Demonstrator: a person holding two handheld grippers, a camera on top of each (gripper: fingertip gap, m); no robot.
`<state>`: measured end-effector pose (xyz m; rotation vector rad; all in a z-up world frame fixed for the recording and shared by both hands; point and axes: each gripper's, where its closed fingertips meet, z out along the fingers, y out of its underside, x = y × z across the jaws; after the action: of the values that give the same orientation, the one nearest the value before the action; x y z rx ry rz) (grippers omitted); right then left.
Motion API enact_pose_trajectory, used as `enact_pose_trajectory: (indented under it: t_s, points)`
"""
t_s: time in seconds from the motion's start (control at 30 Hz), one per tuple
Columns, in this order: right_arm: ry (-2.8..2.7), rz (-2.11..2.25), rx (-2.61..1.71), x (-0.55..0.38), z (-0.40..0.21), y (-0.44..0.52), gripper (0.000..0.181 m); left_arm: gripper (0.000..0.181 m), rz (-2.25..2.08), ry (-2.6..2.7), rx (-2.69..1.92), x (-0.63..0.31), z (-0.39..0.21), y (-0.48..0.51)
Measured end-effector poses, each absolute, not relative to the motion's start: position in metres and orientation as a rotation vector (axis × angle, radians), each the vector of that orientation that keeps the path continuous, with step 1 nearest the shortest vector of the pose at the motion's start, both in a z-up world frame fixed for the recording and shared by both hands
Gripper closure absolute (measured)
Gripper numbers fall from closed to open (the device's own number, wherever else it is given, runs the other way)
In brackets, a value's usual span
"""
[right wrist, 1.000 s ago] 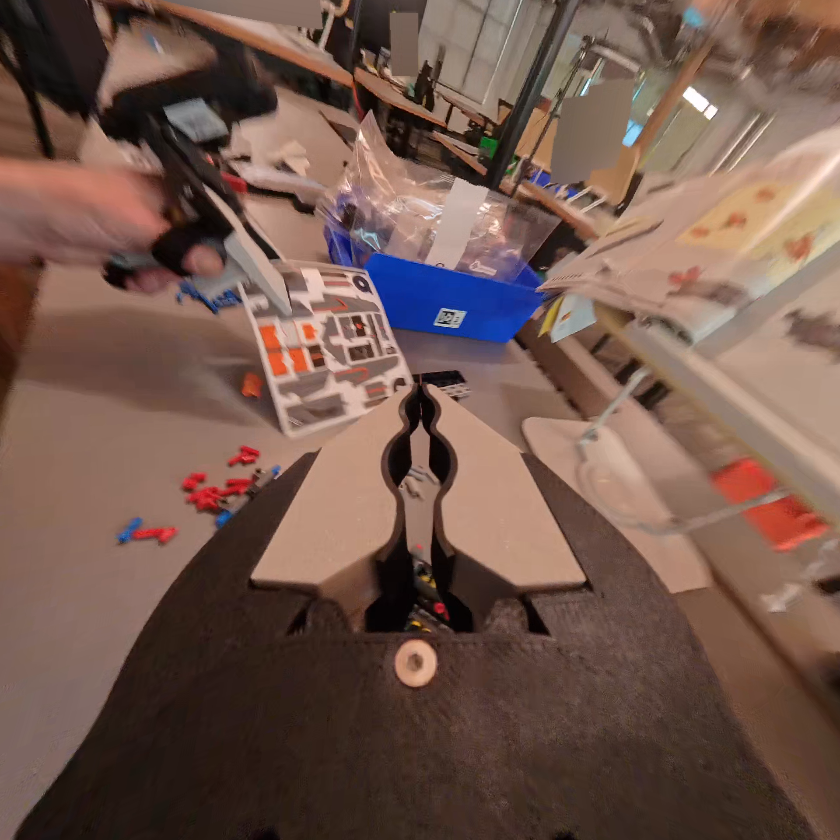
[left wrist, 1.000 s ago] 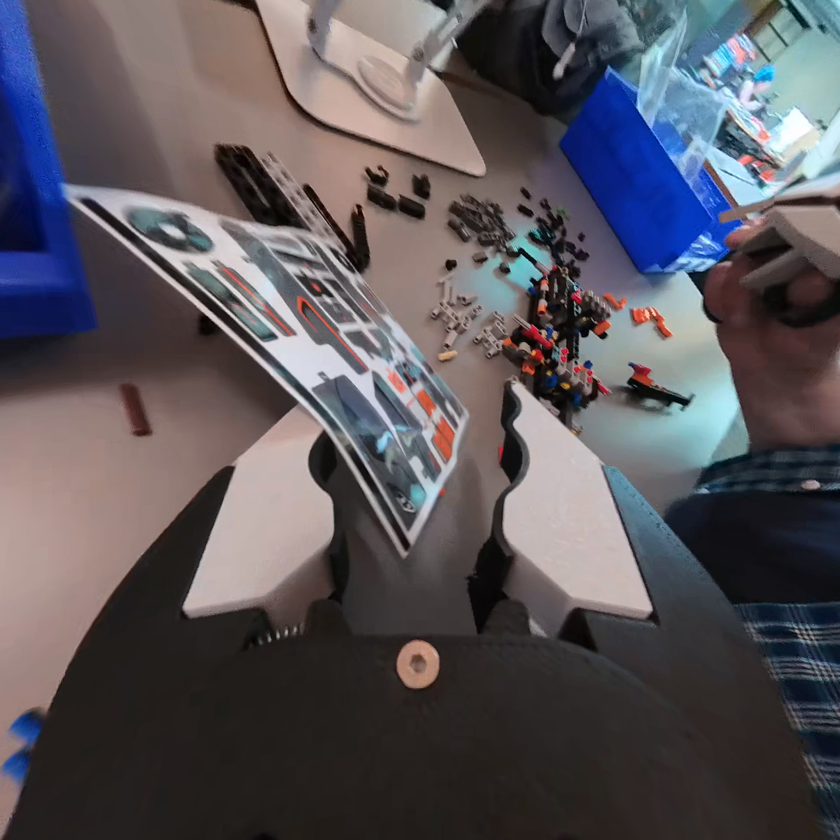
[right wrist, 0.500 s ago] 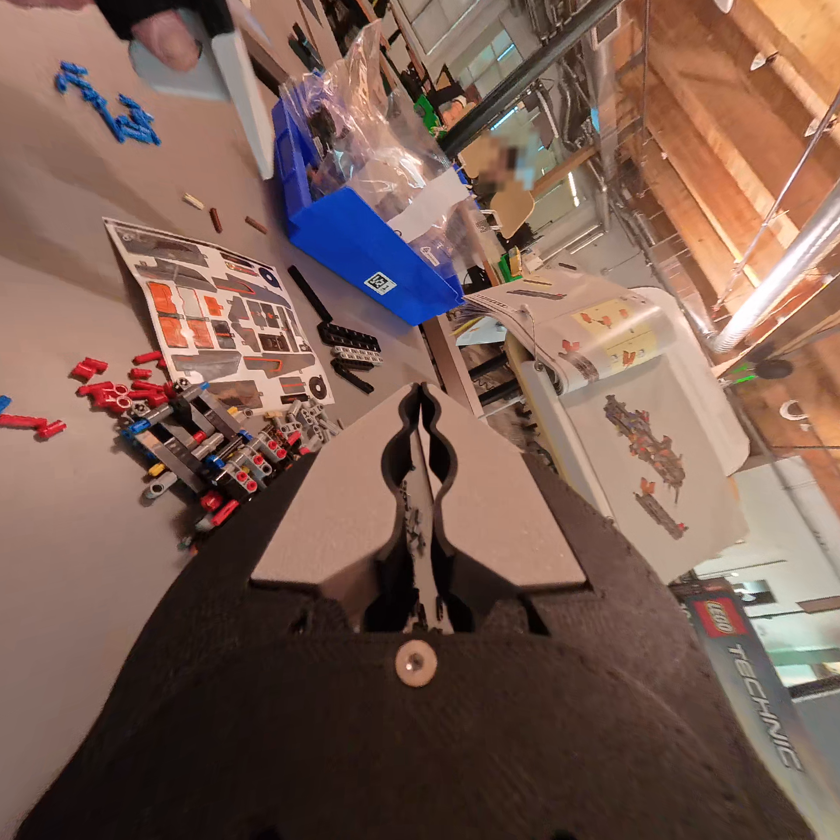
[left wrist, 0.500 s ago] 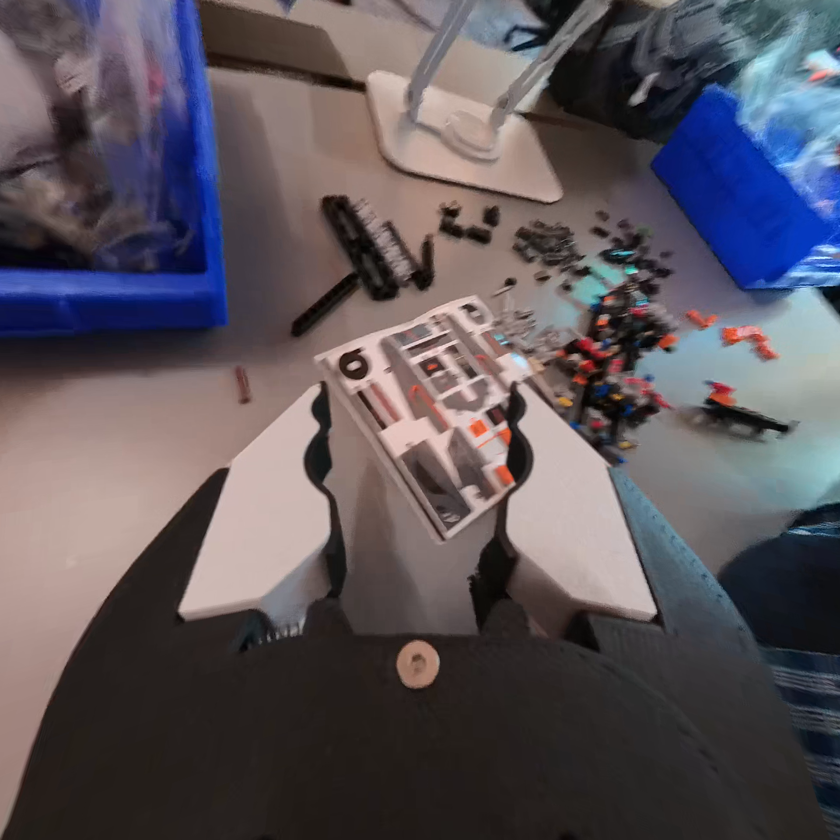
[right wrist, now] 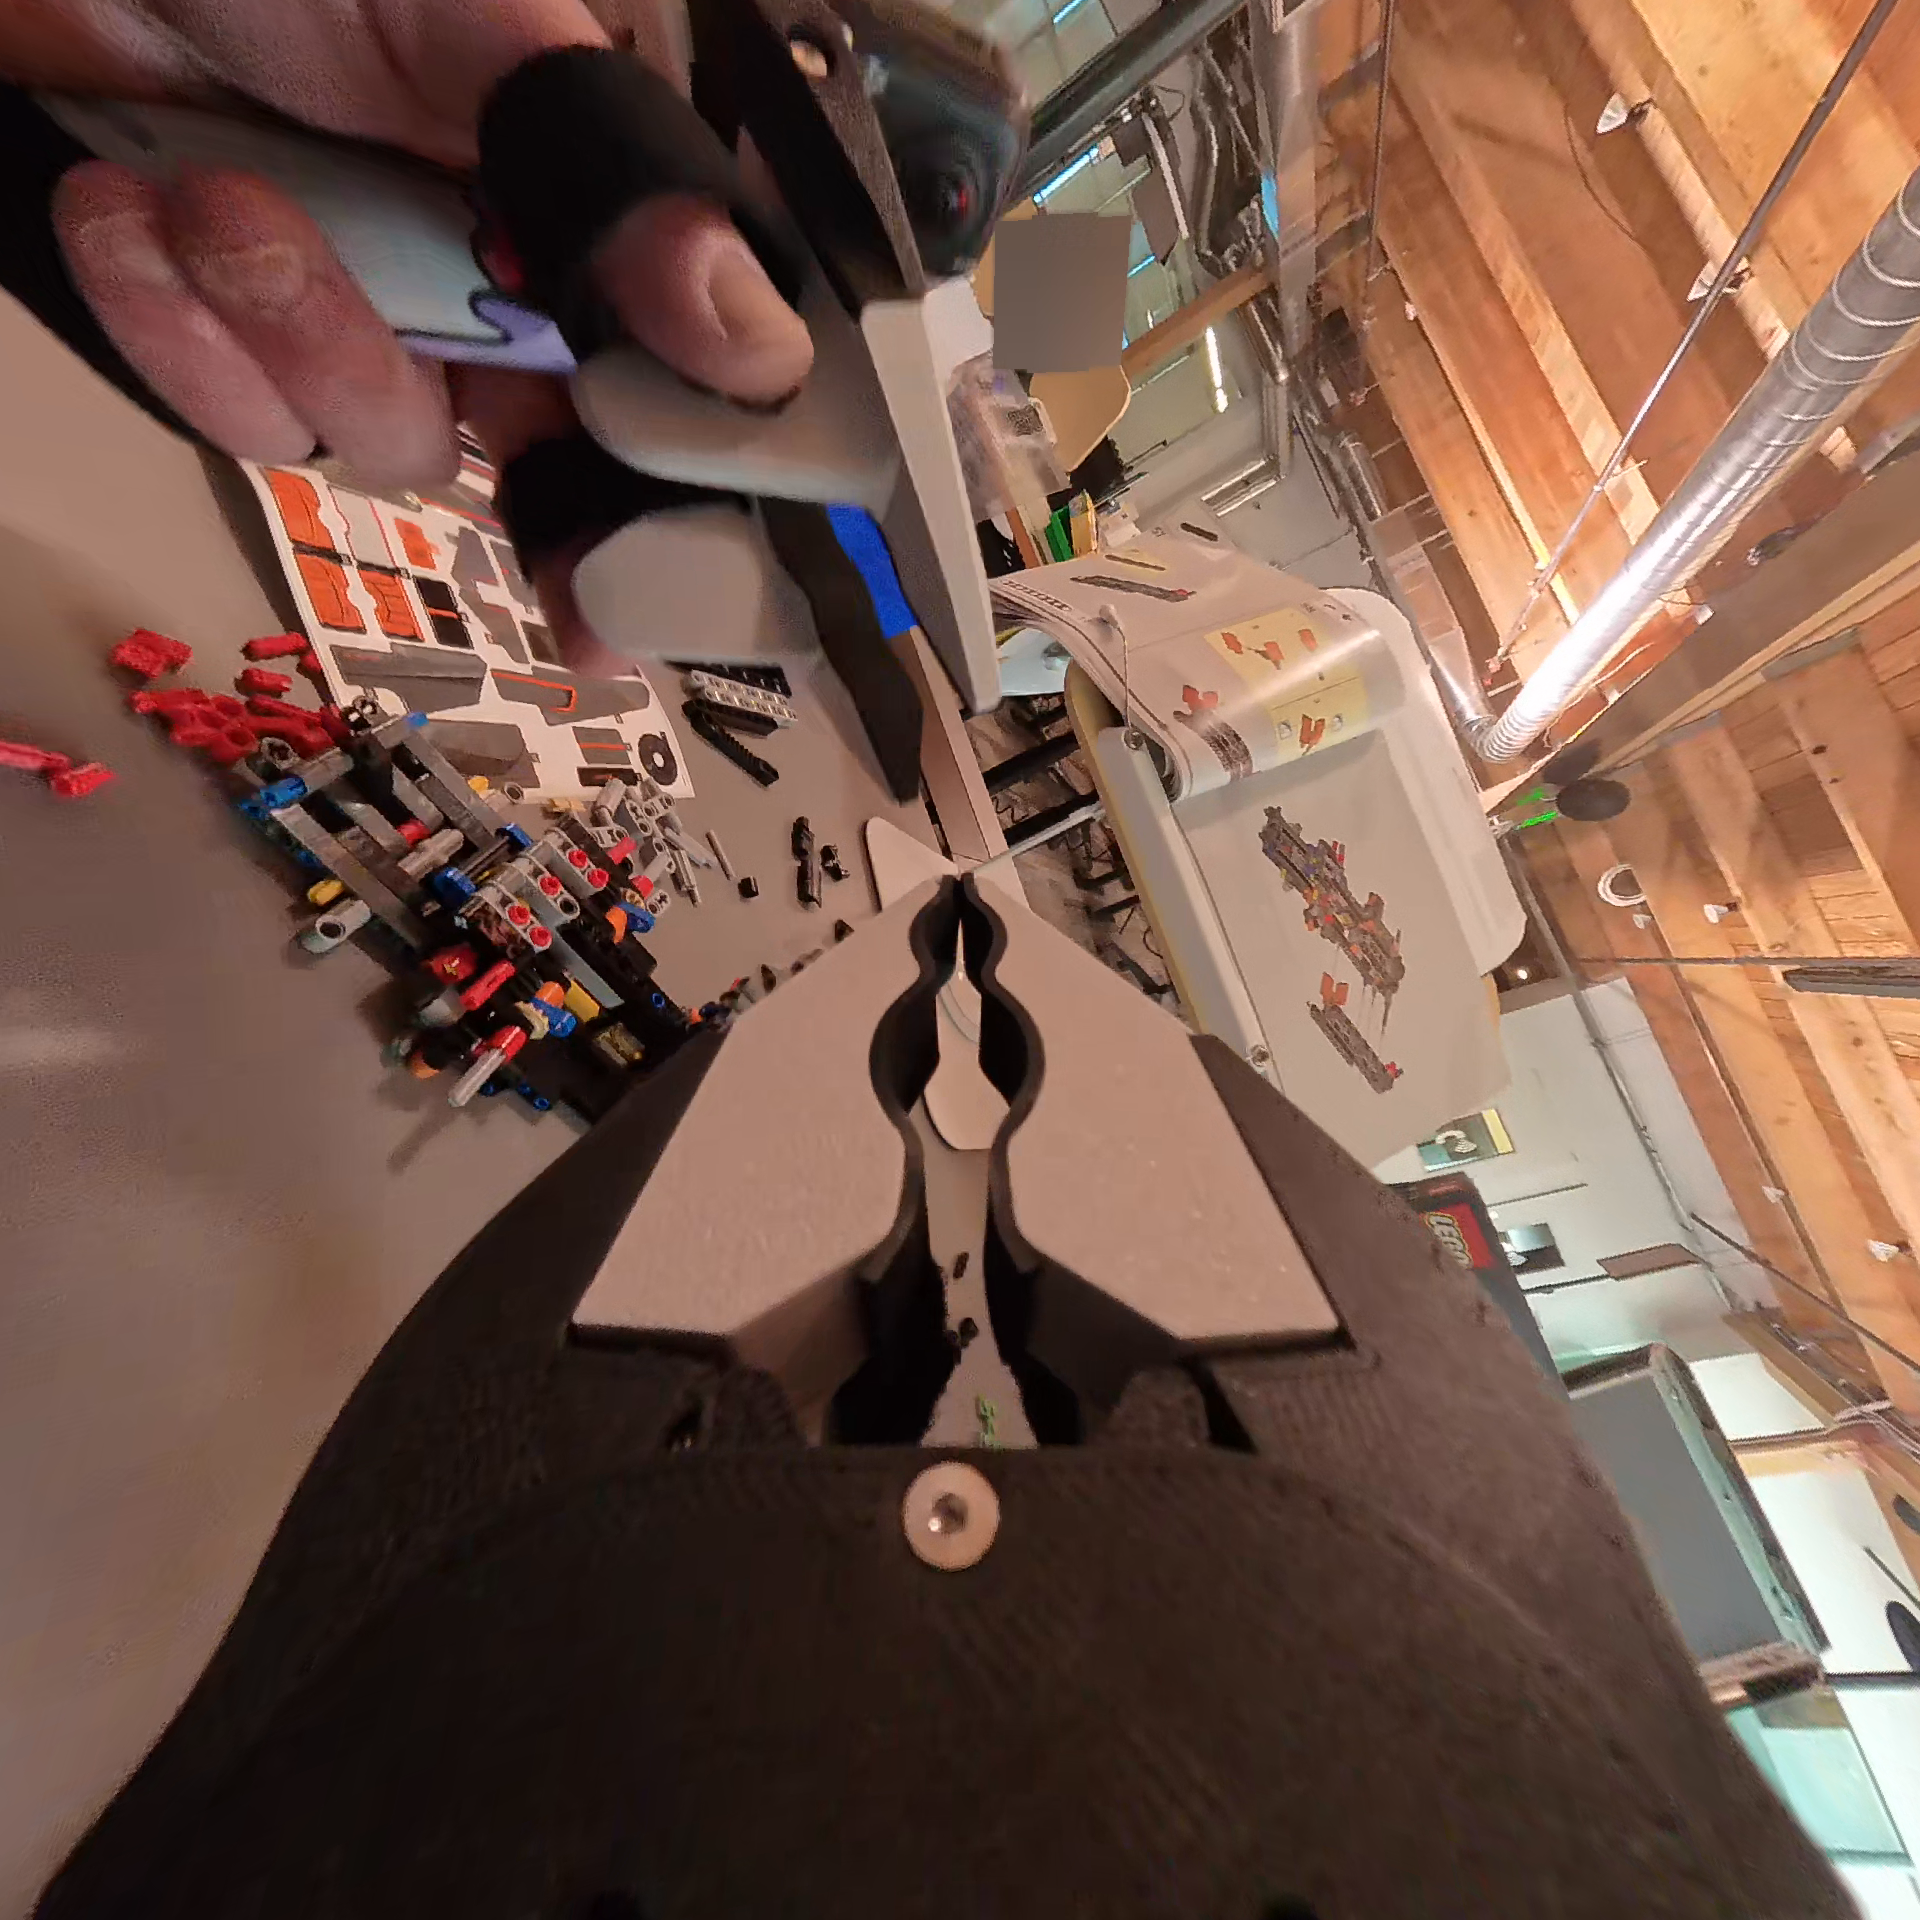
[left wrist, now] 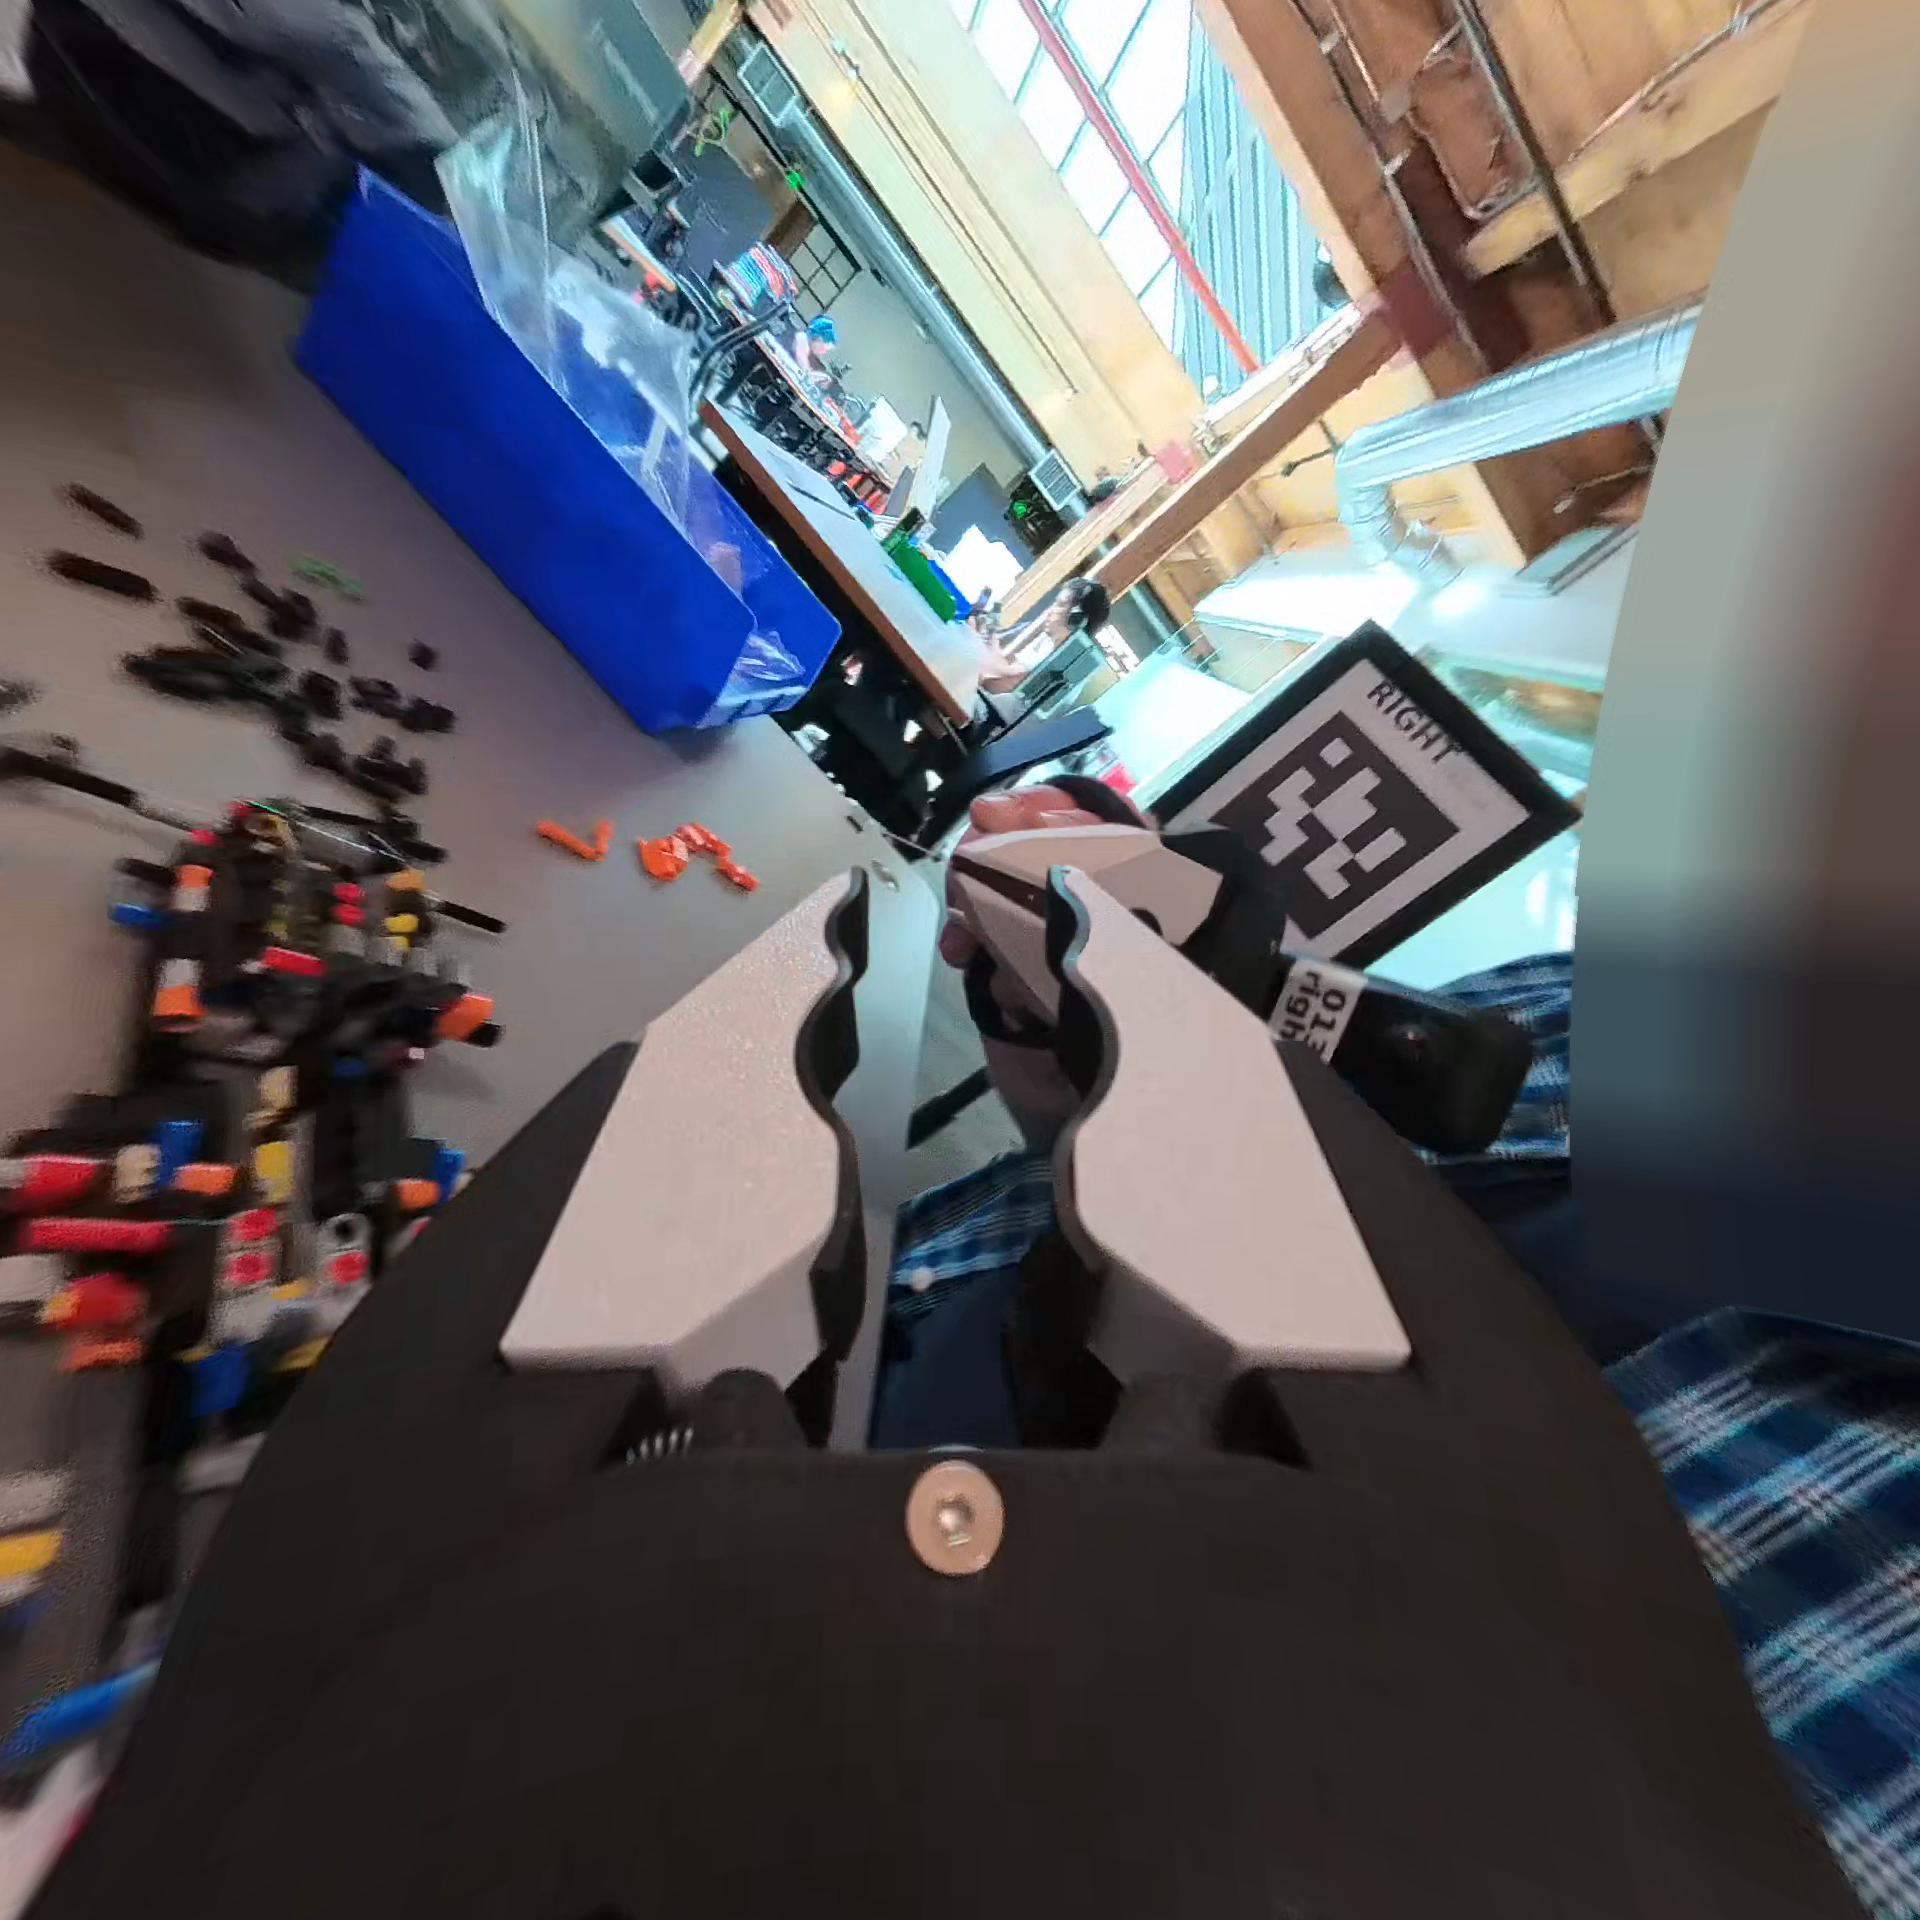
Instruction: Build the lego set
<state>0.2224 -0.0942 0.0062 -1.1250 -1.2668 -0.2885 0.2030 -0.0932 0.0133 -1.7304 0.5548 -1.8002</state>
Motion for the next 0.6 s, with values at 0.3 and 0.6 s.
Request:
enact_pose_trajectory:
  t_s: [0.3, 0.6]
  points:
    - [-1.313, -0.354, -1.071, 0.233, 0.000, -0.093, 0.181, 0.158, -2.018, 0.275, -1.739, 0.235, 0.002, -0.095]
    - [-1.325, -0.364, -1.054, 0.236, -0.004, -0.091, 0.181, 0.178, -2.024, 0.250, -1.748, 0.242, -0.001, -0.091]
